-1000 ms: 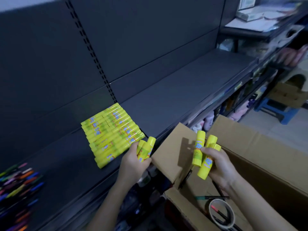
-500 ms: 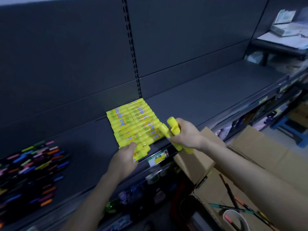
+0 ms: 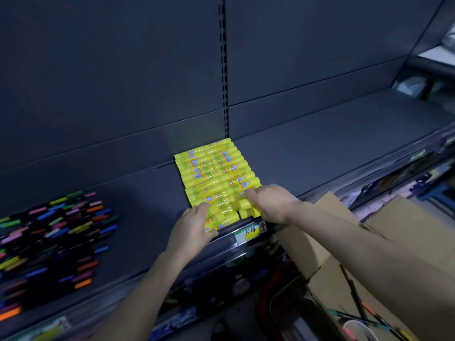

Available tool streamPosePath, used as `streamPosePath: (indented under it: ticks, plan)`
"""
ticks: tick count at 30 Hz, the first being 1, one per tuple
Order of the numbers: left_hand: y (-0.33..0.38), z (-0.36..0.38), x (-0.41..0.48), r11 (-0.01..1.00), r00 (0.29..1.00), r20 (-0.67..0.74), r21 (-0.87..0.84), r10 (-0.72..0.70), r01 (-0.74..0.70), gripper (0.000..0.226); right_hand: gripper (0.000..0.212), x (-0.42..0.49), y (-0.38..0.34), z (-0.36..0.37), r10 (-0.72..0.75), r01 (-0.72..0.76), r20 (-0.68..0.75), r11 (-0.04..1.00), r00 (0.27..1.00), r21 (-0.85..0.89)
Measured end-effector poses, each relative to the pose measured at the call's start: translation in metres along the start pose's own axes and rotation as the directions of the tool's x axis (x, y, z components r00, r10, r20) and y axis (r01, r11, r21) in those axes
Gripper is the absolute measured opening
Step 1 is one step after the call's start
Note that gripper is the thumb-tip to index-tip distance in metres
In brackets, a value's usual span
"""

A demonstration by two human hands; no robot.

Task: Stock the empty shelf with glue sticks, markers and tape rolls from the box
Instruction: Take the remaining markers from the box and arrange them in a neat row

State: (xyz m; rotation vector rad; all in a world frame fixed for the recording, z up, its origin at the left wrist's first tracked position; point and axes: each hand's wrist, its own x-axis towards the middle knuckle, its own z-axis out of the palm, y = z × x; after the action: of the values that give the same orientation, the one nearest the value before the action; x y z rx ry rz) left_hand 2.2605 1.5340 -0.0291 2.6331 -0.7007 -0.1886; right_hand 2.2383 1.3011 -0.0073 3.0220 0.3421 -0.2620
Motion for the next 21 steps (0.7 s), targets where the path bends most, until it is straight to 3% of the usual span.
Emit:
streamPosePath:
  ticks: [4,6,10,14,21]
  plan:
    - [-0.004,-0.004,0.003,0.998,0.998,-0.023,-0.047,-0.052,0.051,0.068,0.044,0.008,0.005,0.004,-0.056,0.055,-0.048,0.998,0.997,-0.024]
    - [-0.008,-0.005,0.004,0.992,0.996,-0.015,-0.091,-0.084,0.083,0.069,0.039,0.009,0.008,0.004,-0.02,0.022,-0.065,0.999,0.998,0.031]
    - [-0.015,-0.007,0.006,0.977,0.991,0.031,-0.167,-0.128,0.131,0.073,0.052,0.009,0.012,0.004,0.113,-0.113,0.009,0.974,0.994,0.195]
    - [-0.013,-0.011,0.014,0.977,0.995,0.049,-0.19,-0.086,0.094,0.073,0.055,0.015,0.008,0.001,0.122,-0.129,0.044,0.958,0.992,0.256]
    - [-0.025,-0.036,0.056,0.989,0.999,-0.032,-0.148,-0.031,0.026,0.064,0.051,0.041,0.016,-0.023,0.189,-0.175,-0.019,0.938,0.982,0.299]
